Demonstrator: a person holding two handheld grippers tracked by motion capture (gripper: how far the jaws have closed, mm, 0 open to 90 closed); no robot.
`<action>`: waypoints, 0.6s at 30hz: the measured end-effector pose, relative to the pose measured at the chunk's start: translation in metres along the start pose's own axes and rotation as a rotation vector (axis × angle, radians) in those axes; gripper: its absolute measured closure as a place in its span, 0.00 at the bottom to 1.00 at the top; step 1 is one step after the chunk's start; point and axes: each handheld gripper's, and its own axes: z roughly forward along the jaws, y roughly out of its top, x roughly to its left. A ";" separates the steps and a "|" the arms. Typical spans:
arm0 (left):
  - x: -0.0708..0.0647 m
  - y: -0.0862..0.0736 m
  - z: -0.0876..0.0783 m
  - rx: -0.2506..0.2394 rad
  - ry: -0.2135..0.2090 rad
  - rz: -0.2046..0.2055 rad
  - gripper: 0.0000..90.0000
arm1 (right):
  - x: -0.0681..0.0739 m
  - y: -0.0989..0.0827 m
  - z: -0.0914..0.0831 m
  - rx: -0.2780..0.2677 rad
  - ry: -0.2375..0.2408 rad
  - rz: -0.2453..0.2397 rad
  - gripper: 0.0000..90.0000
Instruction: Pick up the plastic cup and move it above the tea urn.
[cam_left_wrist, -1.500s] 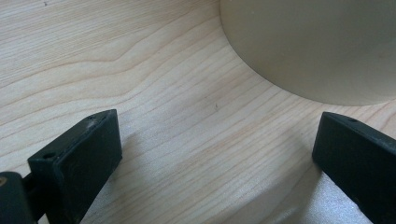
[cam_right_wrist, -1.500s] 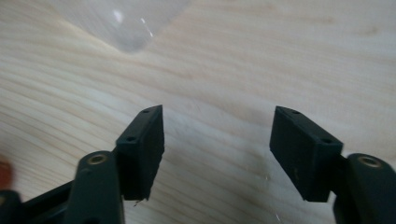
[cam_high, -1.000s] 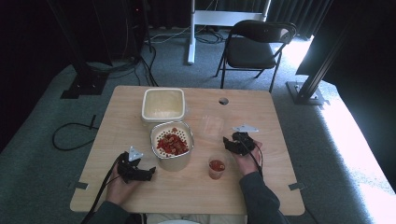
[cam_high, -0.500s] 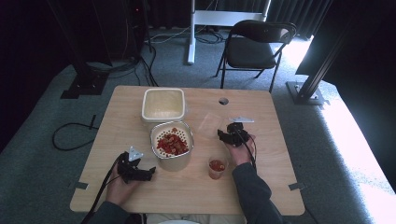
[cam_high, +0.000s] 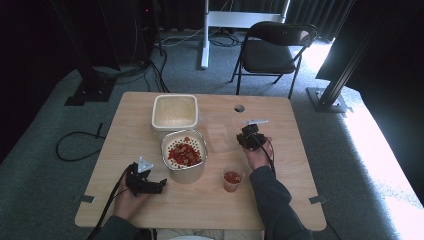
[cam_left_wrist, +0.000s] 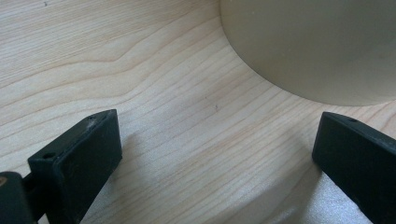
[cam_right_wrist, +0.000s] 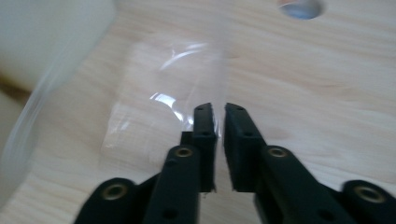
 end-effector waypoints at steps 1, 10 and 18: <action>0.000 0.000 0.000 0.000 0.000 0.000 0.02 | -0.003 0.000 -0.003 -0.005 -0.012 -0.002 0.93; 0.000 0.000 0.000 0.000 0.000 0.000 0.02 | -0.010 -0.010 -0.002 0.047 0.019 -0.015 0.86; 0.000 0.000 0.000 0.000 0.001 0.000 0.02 | -0.016 0.000 -0.027 -0.076 0.014 0.019 0.95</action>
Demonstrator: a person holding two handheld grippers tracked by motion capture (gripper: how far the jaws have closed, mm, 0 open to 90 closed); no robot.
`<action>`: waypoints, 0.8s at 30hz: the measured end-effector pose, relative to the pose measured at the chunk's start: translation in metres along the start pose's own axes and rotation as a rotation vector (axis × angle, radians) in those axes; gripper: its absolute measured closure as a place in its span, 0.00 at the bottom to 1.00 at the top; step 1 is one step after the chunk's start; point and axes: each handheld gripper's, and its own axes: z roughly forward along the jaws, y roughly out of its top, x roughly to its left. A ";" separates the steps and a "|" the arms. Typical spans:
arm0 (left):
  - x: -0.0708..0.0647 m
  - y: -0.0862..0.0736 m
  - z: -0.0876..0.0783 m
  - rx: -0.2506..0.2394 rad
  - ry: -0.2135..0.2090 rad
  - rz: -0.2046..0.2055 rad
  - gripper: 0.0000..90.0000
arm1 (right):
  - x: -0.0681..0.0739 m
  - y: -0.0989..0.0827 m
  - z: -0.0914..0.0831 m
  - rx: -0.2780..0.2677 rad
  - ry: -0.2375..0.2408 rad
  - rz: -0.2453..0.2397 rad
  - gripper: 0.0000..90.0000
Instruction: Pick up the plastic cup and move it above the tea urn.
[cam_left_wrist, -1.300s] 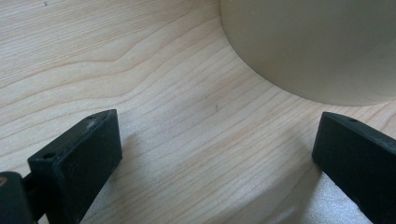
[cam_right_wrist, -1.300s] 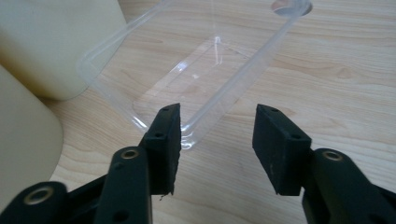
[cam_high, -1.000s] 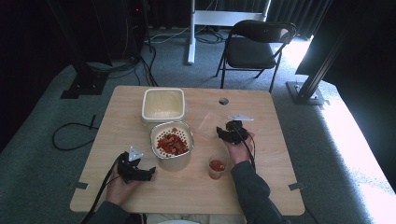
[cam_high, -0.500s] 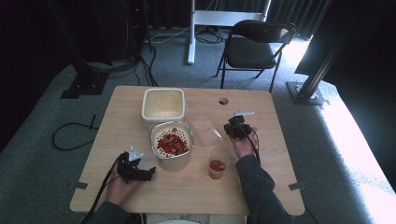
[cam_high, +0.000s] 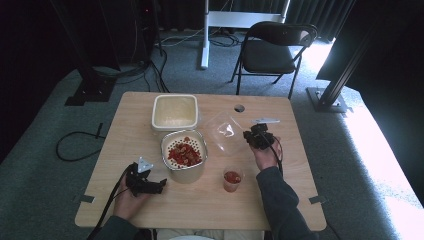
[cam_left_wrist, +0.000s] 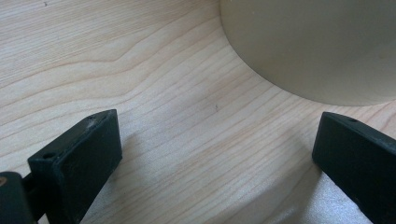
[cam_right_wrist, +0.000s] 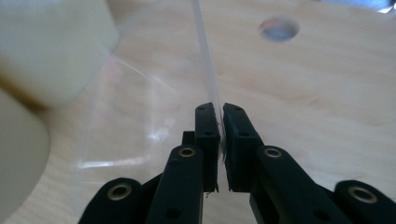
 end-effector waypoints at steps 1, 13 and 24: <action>0.000 0.000 0.000 0.000 0.000 0.000 0.02 | 0.000 0.003 -0.005 -0.015 -0.021 0.000 0.95; 0.000 0.000 0.000 0.000 0.001 0.001 0.02 | -0.005 0.024 -0.047 -0.164 0.015 0.032 0.97; 0.000 0.000 0.000 -0.002 0.001 -0.001 0.02 | -0.004 0.047 -0.070 -0.280 0.102 0.104 0.97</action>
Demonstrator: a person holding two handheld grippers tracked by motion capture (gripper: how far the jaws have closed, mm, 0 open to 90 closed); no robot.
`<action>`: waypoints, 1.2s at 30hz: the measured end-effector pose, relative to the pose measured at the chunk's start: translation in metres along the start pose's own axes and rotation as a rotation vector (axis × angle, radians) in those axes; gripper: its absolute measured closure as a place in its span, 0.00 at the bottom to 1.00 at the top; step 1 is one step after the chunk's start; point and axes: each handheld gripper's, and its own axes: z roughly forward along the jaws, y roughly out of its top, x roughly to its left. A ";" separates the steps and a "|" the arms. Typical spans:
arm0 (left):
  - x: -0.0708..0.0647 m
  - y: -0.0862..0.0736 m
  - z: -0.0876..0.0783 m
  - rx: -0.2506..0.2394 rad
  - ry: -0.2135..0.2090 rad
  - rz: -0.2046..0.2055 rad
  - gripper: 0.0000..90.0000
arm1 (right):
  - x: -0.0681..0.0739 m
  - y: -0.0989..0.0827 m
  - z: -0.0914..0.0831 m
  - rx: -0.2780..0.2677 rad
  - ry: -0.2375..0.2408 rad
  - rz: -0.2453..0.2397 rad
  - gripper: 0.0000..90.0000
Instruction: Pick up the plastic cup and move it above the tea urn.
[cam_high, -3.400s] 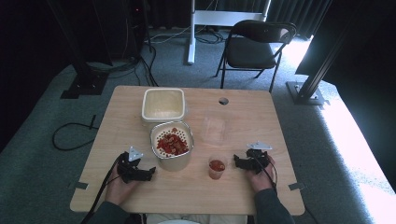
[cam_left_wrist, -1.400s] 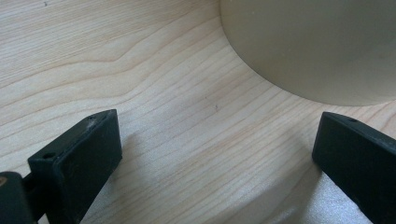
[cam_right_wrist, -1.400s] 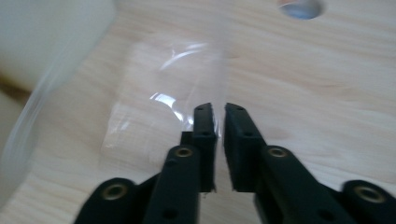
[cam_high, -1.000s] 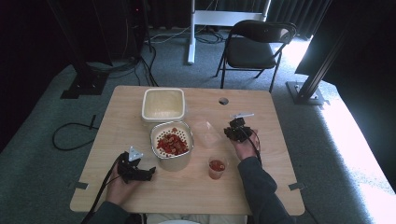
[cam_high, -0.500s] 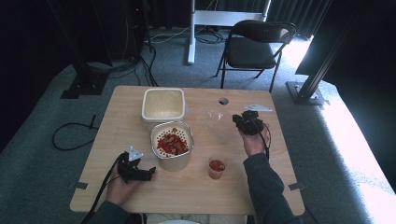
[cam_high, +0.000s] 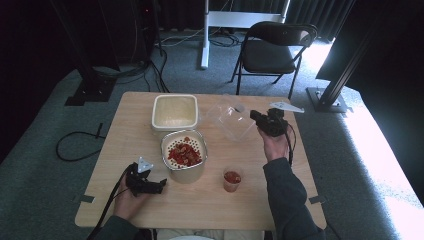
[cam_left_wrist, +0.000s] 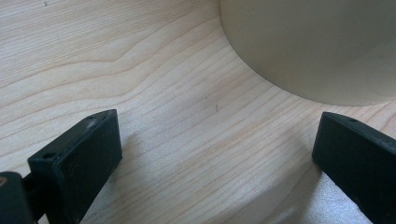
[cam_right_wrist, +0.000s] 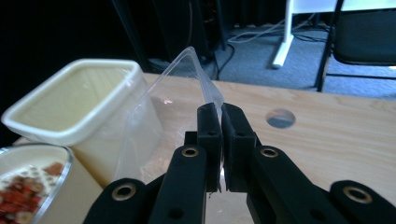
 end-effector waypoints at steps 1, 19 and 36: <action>0.000 0.000 0.000 0.001 0.000 0.002 0.02 | 0.001 0.002 -0.001 -0.006 0.009 0.002 0.97; 0.000 0.000 0.000 0.000 -0.001 0.001 0.02 | 0.035 0.042 -0.001 -0.067 0.136 -0.004 0.97; 0.000 0.000 0.000 0.001 -0.001 0.003 0.02 | 0.091 0.063 0.060 -0.042 0.296 0.033 0.83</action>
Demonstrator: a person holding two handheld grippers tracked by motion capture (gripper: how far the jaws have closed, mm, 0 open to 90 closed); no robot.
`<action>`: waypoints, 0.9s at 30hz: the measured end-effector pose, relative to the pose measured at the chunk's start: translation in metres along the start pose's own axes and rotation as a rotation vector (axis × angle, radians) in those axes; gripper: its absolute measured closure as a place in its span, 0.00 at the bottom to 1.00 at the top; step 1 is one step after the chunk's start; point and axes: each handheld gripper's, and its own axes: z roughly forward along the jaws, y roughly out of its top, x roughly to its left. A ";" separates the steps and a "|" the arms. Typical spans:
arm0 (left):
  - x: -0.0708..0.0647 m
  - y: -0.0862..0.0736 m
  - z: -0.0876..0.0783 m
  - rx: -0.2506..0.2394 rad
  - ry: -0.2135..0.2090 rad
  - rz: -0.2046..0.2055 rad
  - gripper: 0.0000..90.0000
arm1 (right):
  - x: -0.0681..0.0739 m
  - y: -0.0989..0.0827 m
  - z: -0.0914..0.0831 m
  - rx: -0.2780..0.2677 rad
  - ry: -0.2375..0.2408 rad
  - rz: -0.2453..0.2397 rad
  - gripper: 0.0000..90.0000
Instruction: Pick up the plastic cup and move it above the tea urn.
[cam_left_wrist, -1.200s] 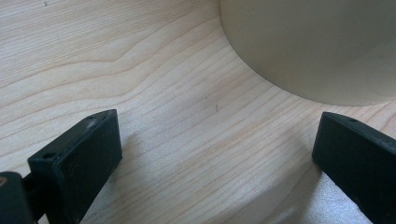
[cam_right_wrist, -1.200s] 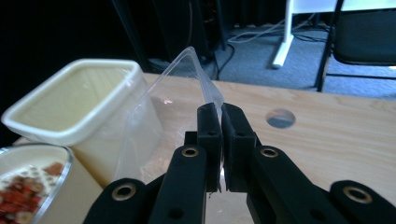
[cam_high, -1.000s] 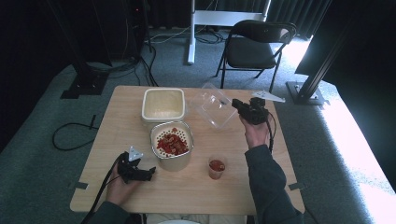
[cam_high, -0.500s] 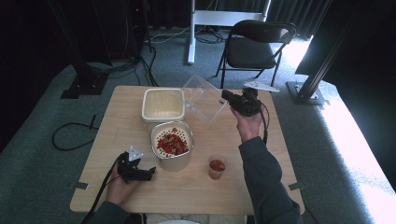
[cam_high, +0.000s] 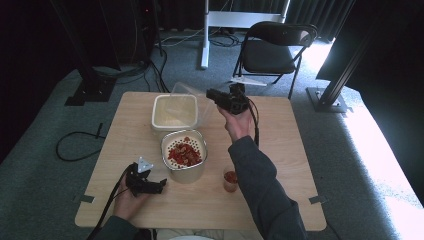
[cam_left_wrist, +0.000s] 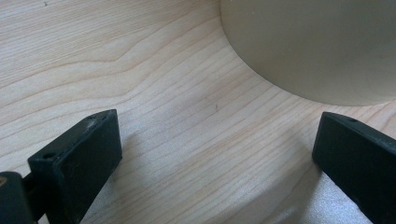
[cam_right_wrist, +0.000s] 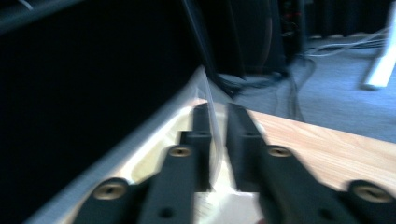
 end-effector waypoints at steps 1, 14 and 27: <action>0.000 0.000 0.000 0.000 0.000 0.000 0.02 | 0.000 0.000 -0.002 -0.012 0.008 -0.001 0.80; 0.000 0.000 0.000 0.000 -0.001 -0.001 0.02 | -0.025 -0.025 -0.029 0.082 -0.070 -0.095 0.65; 0.000 0.001 0.001 0.000 0.003 -0.001 0.02 | -0.049 -0.072 -0.056 0.190 -0.071 -0.119 0.55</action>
